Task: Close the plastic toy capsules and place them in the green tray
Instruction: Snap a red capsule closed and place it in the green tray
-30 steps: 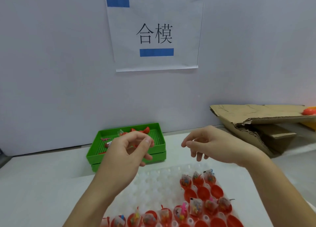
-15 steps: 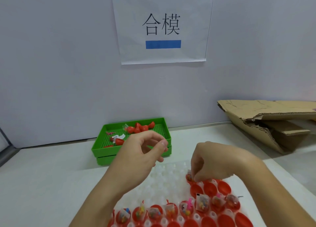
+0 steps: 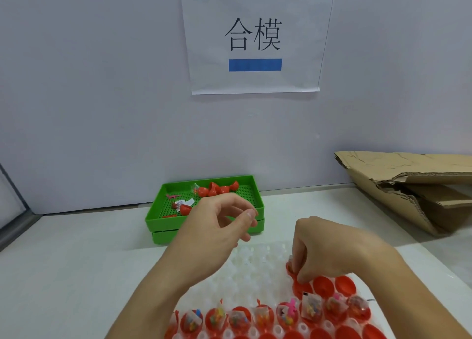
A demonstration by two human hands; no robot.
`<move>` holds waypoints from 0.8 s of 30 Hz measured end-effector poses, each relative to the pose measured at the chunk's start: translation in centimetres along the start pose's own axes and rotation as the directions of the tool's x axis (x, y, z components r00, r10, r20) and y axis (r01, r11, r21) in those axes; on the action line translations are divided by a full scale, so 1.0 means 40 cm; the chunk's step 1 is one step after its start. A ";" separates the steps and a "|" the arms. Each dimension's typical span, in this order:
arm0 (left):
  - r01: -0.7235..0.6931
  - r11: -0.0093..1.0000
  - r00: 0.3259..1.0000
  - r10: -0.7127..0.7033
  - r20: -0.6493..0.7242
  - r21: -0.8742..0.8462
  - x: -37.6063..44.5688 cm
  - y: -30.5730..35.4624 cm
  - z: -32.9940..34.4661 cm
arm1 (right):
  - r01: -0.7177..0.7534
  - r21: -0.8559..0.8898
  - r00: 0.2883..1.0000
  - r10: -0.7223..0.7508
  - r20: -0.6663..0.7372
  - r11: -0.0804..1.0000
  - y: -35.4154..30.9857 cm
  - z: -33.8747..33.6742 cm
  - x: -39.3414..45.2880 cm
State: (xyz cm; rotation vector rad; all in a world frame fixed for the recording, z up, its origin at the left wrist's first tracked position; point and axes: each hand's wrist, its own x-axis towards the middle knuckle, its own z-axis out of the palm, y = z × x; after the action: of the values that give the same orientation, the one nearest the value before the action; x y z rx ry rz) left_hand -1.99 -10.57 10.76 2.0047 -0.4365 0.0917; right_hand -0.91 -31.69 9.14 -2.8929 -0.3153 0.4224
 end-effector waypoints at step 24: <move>0.002 1.000 1.000 -0.002 0.013 0.004 0.000 0.005 -0.005 | 0.024 0.050 1.000 -0.023 -0.013 0.998 -0.005 -0.019 -0.013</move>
State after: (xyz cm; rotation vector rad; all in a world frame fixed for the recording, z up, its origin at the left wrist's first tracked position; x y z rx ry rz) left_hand -2.02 -10.49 11.02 2.0111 -0.4429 0.0783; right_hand -1.20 -31.74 10.03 -2.8390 -0.3315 0.4031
